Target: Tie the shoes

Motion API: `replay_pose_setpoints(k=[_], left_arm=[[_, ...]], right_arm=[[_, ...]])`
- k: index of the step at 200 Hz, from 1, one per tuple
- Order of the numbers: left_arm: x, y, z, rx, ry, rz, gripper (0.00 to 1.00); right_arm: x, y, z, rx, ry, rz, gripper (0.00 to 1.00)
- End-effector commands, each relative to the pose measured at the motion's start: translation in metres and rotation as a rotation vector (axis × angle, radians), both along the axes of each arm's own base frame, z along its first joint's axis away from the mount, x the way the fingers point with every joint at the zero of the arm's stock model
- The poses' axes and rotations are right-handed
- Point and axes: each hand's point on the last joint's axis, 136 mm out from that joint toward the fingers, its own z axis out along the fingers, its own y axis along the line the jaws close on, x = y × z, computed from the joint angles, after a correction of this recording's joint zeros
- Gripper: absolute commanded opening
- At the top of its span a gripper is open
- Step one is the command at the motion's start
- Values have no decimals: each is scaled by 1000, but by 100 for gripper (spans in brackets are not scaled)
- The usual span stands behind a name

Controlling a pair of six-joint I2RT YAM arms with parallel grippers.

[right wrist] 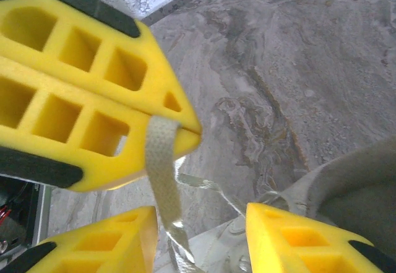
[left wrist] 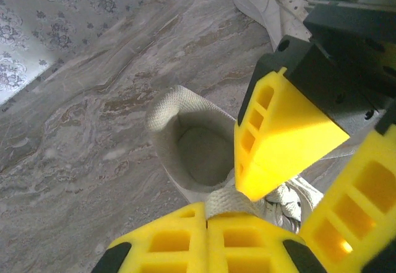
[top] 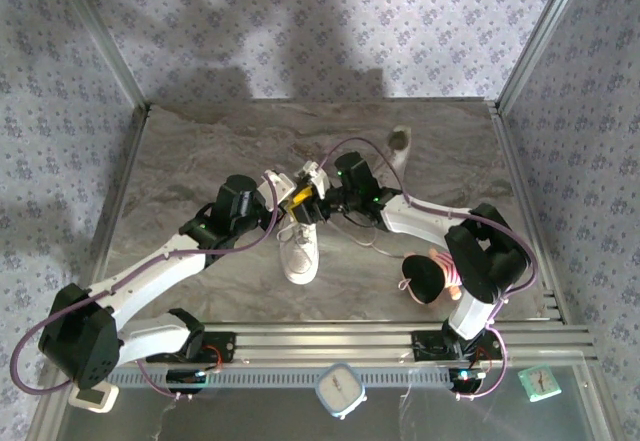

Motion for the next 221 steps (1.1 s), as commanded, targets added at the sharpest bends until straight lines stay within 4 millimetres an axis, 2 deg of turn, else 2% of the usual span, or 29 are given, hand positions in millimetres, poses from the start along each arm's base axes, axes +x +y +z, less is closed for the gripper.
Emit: replay_pose_setpoints(k=[1, 47, 98, 104, 120, 161, 194, 210, 221], left_arm=[[1, -5, 21, -59, -27, -12, 0], [-1, -6, 22, -74, -21, -14, 0], [-3, -6, 20, -112, -8, -3, 0], [-2, -5, 20, -122, -4, 5, 0], [0, 0, 18, -150, 19, 54, 16], [0, 18, 11, -273, 78, 196, 46], [-2, 52, -1, -412, 129, 407, 62], [-4, 70, -16, -472, 205, 524, 63], [-8, 72, -30, -496, 264, 543, 61]], right_arm=[[-7, 13, 14, 36, -13, 58, 42], [-4, 14, 12, 38, 2, 48, 33], [2, 6, 24, 44, -15, -29, 1], [4, 4, 26, 43, -19, -51, 0], [11, -6, 28, 26, -27, -134, 0], [27, -32, 32, 21, -14, -324, 0], [38, -49, 26, -3, 19, -425, 0], [42, -54, 22, -11, 37, -451, 0], [44, -55, 21, -13, 47, -459, 0]])
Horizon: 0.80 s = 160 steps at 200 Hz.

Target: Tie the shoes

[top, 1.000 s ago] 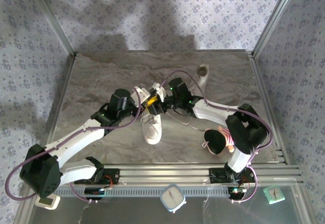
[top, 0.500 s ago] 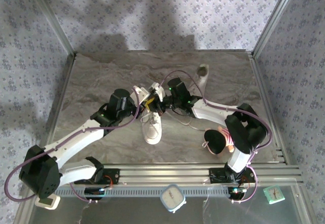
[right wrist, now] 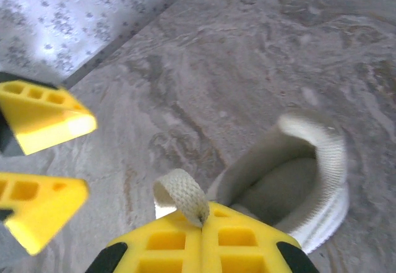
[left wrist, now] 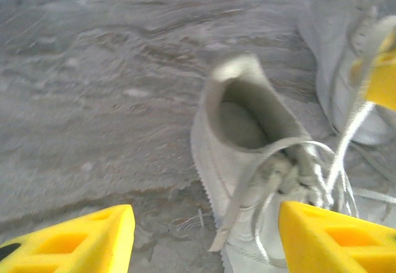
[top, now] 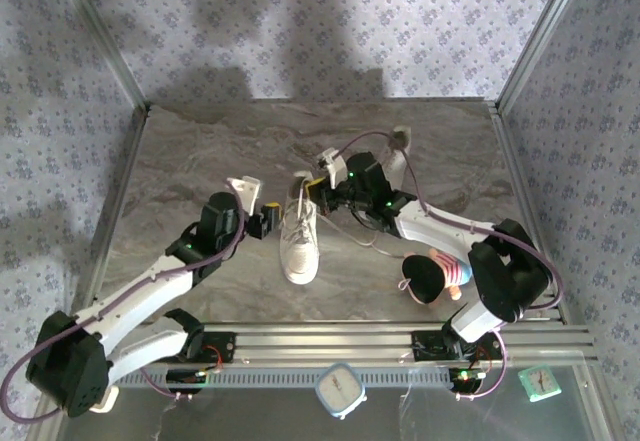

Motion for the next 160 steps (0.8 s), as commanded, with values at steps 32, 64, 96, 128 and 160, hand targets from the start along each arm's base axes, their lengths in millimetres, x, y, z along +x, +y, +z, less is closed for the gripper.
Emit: replay_pose_setpoints(k=[32, 64, 96, 128, 160], left_arm=[[-6, 4, -43, -195, 178, 54, 57], [5, -12, -57, -291, 252, -56, 56], [23, -13, -71, -411, 308, -75, 56], [30, -24, -75, -480, 345, -153, 57], [29, -31, -82, -522, 372, -200, 61]], right_arm=[[6, -11, -7, -9, 60, -70, 0], [7, -8, -8, -23, 74, -62, 0], [8, -6, -7, -25, 81, -51, 0], [7, -5, -7, -34, 83, -46, 0], [7, -5, -7, -37, 84, -45, 0]])
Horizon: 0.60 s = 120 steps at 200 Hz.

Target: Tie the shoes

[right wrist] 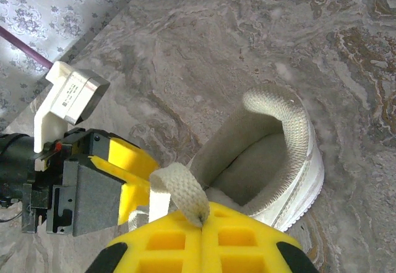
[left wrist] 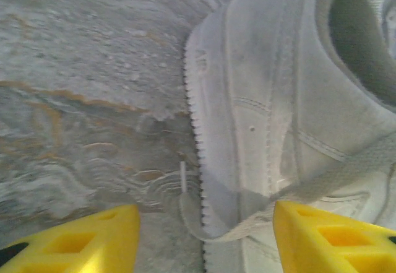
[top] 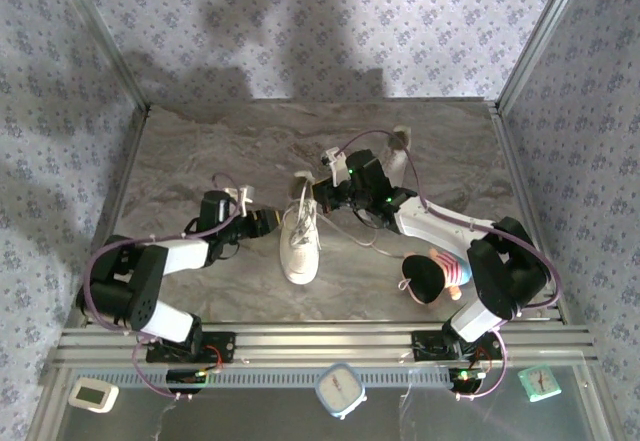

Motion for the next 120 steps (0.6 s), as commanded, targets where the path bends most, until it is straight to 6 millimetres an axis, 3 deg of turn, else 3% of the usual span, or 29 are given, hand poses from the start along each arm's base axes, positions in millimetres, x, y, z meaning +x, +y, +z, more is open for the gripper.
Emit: replay_pose_setpoints(k=[1, 75, 120], left_arm=[[9, -18, 26, -116, -74, -81, 61], [11, -30, 12, -207, -10, -126, 62], [11, -31, 11, -221, 1, -130, 51]], right_arm=[[2, 4, 6, 4, 4, 8, 0], [0, 6, 8, 7, 7, 17, 0], [0, 7, 7, 6, 11, 22, 0]])
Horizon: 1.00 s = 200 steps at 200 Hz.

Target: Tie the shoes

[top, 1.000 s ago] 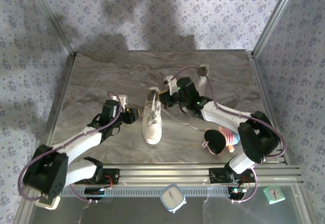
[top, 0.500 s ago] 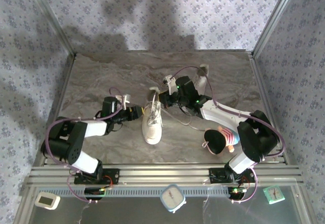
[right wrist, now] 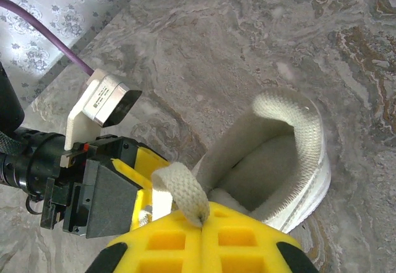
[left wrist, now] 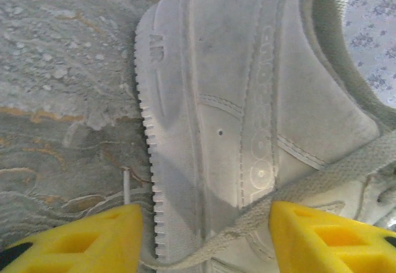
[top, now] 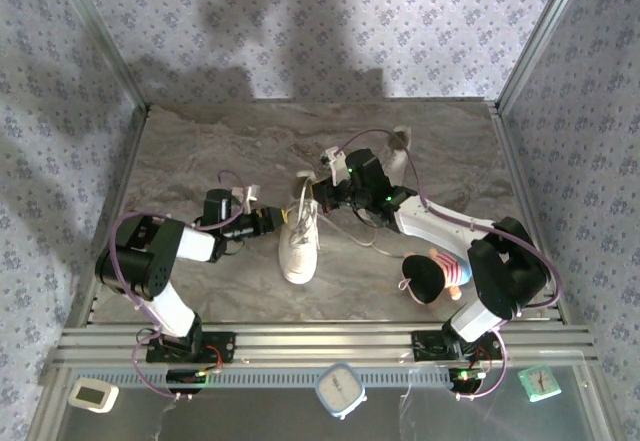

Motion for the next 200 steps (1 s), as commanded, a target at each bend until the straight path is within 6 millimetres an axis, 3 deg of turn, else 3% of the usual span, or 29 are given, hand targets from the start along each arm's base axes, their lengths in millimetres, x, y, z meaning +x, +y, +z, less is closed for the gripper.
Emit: replay_pose_setpoints(k=[1, 61, 112, 200], left_arm=[[8, -8, 13, -41, -50, -32, 51], [6, -8, 12, -49, -42, -30, 21], [4, 6, 15, 18, -65, 45, 0], [-13, 49, 18, 233, -65, 226, 0]], right_arm=[[0, 6, 5, 7, 7, 17, 0], [1, 6, 5, 5, 6, 14, 0], [1, 6, 5, 6, 2, 14, 0], [1, 6, 7, 3, -4, 14, 0]])
